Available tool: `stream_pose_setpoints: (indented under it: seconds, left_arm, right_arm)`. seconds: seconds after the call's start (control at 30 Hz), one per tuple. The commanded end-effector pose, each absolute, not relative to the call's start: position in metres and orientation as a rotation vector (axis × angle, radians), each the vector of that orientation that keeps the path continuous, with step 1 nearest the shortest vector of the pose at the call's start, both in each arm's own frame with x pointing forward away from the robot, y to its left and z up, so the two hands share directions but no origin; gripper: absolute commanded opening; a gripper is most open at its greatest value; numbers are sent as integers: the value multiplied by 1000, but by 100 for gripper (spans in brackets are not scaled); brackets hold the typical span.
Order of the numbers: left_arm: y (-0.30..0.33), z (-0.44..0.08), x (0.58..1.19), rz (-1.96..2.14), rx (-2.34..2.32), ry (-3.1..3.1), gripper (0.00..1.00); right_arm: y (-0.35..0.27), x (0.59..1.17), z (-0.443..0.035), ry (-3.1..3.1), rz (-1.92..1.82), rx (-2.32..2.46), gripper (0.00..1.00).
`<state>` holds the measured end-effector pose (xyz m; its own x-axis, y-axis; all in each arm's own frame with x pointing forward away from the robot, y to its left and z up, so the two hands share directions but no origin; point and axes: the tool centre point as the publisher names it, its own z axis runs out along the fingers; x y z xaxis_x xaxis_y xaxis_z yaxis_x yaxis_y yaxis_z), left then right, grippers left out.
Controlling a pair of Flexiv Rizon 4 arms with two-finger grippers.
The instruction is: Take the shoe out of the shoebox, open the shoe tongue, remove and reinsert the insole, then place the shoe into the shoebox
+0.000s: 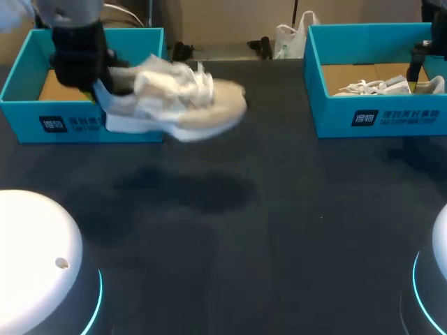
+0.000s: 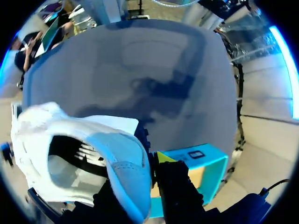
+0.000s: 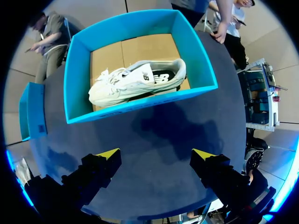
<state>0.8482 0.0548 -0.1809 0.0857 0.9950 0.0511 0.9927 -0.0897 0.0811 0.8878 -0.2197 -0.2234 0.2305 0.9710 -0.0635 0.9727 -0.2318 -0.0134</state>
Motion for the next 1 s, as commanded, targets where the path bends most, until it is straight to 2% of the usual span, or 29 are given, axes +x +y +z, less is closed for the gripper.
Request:
stream_pose_setpoints:
  seconds: [0.03, 0.43, 1.0]
  left_arm:
    - [29, -194, 827, 496, 2119, 1857, 0]
    - [-37, -233, 786, 439, 2190, 1841, 0]
    - [-94, -288, 772, 299, 2261, 2011, 0]
  right_arm:
    - [-219, 887, -224, 1926, -89, 2441, 100]
    - [-219, 887, -224, 1926, -89, 2441, 100]
    - [-219, 887, -224, 1926, -89, 2441, 100]
